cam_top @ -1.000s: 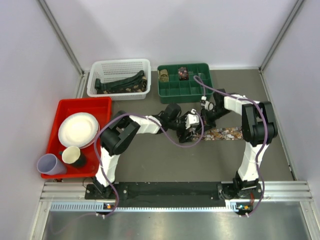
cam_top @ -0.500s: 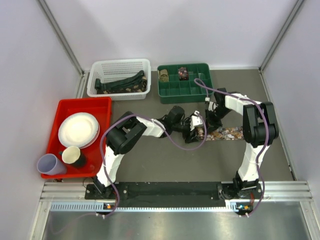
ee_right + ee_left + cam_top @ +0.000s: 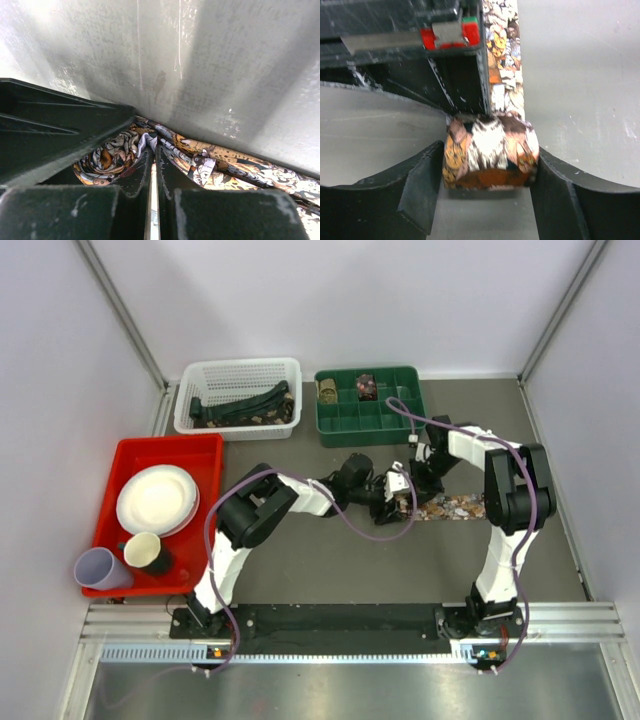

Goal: Roll the ties
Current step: Roll the tie at the center of the board.

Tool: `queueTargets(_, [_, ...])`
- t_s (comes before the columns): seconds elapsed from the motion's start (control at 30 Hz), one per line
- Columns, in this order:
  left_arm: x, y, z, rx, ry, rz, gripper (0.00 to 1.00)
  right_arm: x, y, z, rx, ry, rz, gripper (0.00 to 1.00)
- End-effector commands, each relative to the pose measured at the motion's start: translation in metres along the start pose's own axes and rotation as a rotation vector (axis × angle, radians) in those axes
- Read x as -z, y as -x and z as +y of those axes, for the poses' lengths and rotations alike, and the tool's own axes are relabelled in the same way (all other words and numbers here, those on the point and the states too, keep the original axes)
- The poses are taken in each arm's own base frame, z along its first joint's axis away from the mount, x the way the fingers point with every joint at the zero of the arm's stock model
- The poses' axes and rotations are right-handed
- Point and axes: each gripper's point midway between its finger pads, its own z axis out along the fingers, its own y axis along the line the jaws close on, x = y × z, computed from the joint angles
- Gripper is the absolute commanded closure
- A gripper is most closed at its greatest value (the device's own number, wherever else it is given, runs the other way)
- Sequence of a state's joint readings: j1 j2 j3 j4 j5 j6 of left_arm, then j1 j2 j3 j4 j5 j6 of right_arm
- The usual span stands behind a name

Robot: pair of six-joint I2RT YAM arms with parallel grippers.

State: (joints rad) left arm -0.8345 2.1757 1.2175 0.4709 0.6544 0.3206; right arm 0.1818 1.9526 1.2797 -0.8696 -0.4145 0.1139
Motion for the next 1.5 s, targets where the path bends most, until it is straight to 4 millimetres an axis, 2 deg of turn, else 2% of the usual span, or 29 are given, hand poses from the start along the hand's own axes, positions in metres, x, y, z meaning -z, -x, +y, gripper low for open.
queueTargets(0.0, [-0.008,-0.046,-0.016,0.133,-0.028,0.118,0.34,-0.023,0.011,-0.007,0.071,-0.071,-0.018,1.0])
queueTargets(0.07, [-0.009,-0.046,-0.017,0.148,-0.033,0.118,0.37,-0.025,0.008,-0.004,0.067,-0.059,-0.013,1.0])
queueTargets(0.2, [-0.007,-0.054,-0.018,0.165,-0.03,0.157,0.48,-0.027,0.007,0.003,0.059,-0.021,-0.013,1.0])
queueTargets(0.23, [-0.005,-0.055,-0.018,0.161,-0.027,0.172,0.55,-0.027,0.007,0.008,0.06,0.012,-0.013,1.0])
queueTargets(0.3, [0.005,-0.072,-0.023,0.161,-0.032,0.262,0.62,-0.024,0.012,0.018,0.072,0.056,-0.032,1.0])
queueTargets(0.37, [0.018,-0.074,-0.025,0.118,-0.037,0.318,0.69,-0.018,0.017,0.033,0.083,0.131,-0.049,1.0])
queueTargets(0.43, [0.04,-0.089,-0.032,0.127,-0.038,0.441,0.75,-0.01,0.027,0.048,0.103,0.194,-0.069,1.0])
queueTargets(0.47, [0.046,-0.092,-0.034,0.088,-0.055,0.473,0.82,-0.006,0.027,0.053,0.114,0.215,-0.064,0.99])
queueTargets(0.5, [0.06,-0.1,-0.043,0.105,-0.077,0.543,0.85,0.0,0.034,0.059,0.129,0.231,-0.08,0.96])
queueTargets(0.57, [0.074,-0.107,-0.042,0.088,-0.072,0.603,0.92,0.009,0.033,0.065,0.144,0.271,-0.072,0.87])
queueTargets(0.6, [0.084,-0.114,-0.052,0.11,-0.101,0.654,0.94,0.015,0.035,0.068,0.153,0.282,-0.082,0.84])
queueTargets(0.63, [0.087,-0.115,-0.051,0.105,-0.103,0.672,0.95,0.021,0.034,0.068,0.152,0.309,-0.084,0.74])
queueTargets(0.7, [0.093,-0.124,-0.057,0.118,-0.126,0.714,0.98,0.028,0.026,0.066,0.136,0.338,-0.066,0.65])
queueTargets(0.73, [0.096,-0.125,-0.062,0.134,-0.147,0.732,0.99,0.034,0.023,0.069,0.139,0.377,-0.07,0.57])
queueTargets(0.8, [0.094,-0.128,-0.061,0.136,-0.151,0.737,1.0,0.038,0.017,0.064,0.126,0.416,-0.073,0.53])
queueTargets(0.83, [0.091,-0.124,-0.059,0.142,-0.151,0.73,1.0,0.044,0.014,0.07,0.131,0.463,-0.08,0.48])
queueTargets(1.0, [0.084,-0.131,-0.058,0.19,-0.165,0.761,0.99,0.041,-0.001,0.086,0.129,0.569,-0.051,0.46])
queueTargets(1.1, [0.084,-0.132,-0.058,0.189,-0.167,0.765,0.98,0.036,-0.008,0.093,0.13,0.595,-0.031,0.49])
queueTargets(1.2, [0.084,-0.132,-0.058,0.185,-0.168,0.762,0.98,0.025,-0.01,0.091,0.137,0.562,-0.022,0.55])
queueTargets(1.3, [0.084,-0.131,-0.059,0.188,-0.166,0.758,0.94,0.011,-0.007,0.077,0.121,0.491,-0.016,0.77])
queueTargets(1.33, [0.084,-0.13,-0.058,0.188,-0.163,0.755,0.92,0.006,-0.006,0.072,0.123,0.461,-0.012,0.97])
queueTargets(1.37, [0.083,-0.13,-0.058,0.194,-0.16,0.752,0.87,0.005,-0.005,0.068,0.122,0.441,-0.009,1.0])
queueTargets(1.47, [0.081,-0.127,-0.056,0.198,-0.143,0.724,0.77,-0.001,-0.006,0.053,0.124,0.35,-0.007,1.0])
